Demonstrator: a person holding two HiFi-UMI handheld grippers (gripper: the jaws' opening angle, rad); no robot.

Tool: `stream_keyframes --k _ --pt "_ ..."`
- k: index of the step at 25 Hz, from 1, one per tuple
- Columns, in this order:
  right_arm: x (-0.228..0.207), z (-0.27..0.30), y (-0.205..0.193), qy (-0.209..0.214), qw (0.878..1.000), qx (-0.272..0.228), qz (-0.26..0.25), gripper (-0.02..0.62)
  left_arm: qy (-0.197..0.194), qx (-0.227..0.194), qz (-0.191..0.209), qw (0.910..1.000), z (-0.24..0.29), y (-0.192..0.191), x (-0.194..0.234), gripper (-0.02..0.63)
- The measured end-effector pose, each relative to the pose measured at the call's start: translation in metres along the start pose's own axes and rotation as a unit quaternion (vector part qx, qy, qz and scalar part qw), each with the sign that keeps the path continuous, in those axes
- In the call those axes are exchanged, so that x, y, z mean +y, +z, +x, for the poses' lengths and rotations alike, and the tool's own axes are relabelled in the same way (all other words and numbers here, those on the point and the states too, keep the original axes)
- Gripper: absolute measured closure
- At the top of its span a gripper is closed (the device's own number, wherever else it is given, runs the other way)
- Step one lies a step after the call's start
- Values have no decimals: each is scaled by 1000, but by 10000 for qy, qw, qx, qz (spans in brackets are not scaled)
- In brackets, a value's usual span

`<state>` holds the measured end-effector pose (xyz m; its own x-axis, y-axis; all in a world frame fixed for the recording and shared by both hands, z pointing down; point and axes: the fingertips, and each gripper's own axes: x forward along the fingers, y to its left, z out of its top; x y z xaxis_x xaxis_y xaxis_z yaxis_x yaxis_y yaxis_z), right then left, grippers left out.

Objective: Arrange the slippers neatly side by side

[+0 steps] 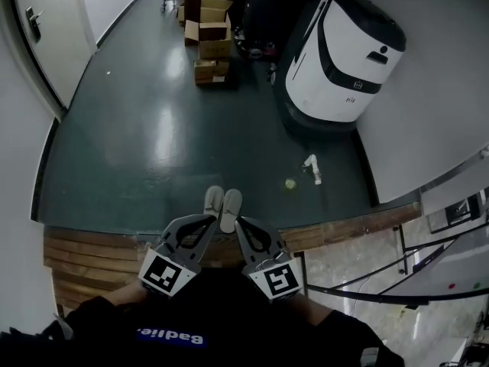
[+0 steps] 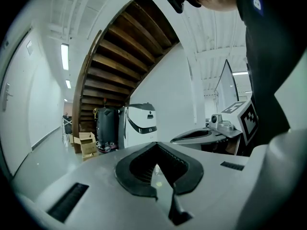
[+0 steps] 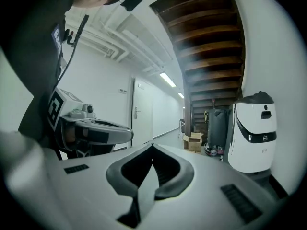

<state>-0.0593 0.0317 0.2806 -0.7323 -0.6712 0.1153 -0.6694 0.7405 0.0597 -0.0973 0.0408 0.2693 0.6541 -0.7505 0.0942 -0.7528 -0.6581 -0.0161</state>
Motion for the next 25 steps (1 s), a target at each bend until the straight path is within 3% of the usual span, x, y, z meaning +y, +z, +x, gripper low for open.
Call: stream_keyframes --k 25 --pt "7 -3 6 220 9994 255 -67 598 -240 77 -5 9997 10 -1 -15 606"
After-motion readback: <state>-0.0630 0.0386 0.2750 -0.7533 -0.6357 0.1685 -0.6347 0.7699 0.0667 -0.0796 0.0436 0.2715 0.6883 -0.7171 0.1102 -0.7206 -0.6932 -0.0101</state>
